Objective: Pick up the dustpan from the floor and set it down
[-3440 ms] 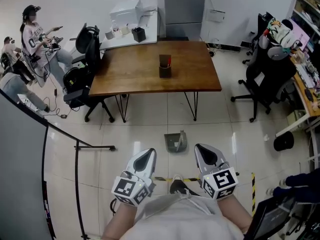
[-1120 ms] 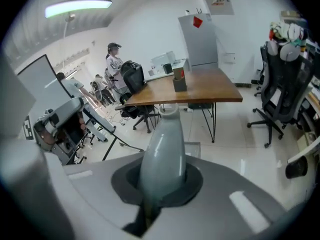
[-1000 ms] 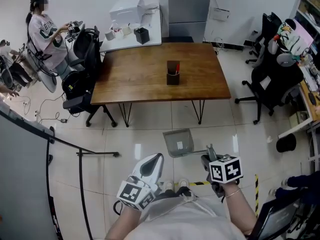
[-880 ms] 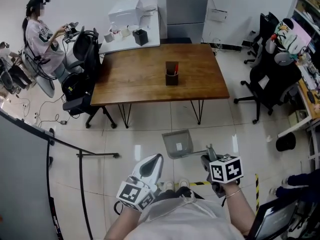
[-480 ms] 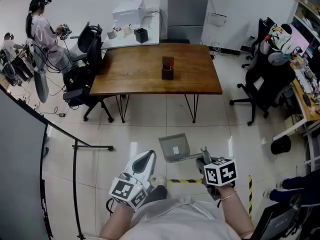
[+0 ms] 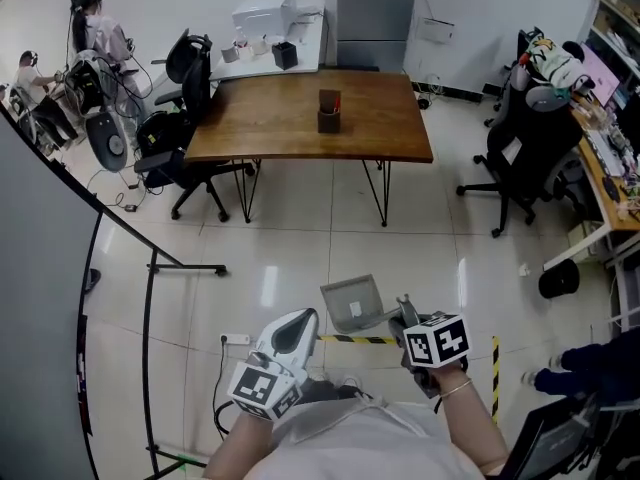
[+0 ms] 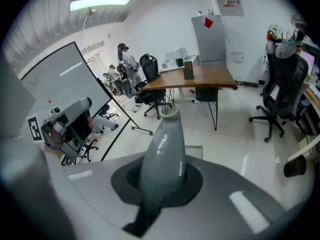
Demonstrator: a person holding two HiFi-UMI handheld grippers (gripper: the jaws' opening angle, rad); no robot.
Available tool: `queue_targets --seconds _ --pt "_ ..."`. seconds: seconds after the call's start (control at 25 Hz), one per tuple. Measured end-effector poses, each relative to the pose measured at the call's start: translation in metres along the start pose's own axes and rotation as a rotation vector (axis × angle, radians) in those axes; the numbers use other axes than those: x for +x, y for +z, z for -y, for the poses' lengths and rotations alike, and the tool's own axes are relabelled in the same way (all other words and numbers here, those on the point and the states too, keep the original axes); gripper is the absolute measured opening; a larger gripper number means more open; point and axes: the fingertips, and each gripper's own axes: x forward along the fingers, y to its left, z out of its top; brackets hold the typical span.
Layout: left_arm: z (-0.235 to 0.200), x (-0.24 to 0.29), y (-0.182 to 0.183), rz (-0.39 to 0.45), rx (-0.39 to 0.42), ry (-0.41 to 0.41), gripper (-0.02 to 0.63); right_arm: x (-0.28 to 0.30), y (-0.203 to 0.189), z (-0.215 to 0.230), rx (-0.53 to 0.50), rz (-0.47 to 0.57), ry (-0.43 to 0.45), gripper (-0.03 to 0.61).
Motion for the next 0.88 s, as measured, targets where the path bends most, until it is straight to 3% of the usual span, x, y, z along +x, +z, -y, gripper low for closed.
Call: queue_targets --seconds 0.24,0.52,0.88 --pt "-0.001 -0.009 0.024 0.041 -0.010 -0.033 0.012 0.006 -0.011 -0.021 -0.029 -0.009 0.002 0.000" --pt "-0.010 -0.015 0.034 0.070 0.034 -0.023 0.012 0.007 -0.002 -0.031 -0.016 0.021 0.041 0.000" --pt "-0.019 -0.016 0.050 0.142 0.018 -0.025 0.012 0.011 0.007 -0.040 -0.036 0.013 0.056 0.000"
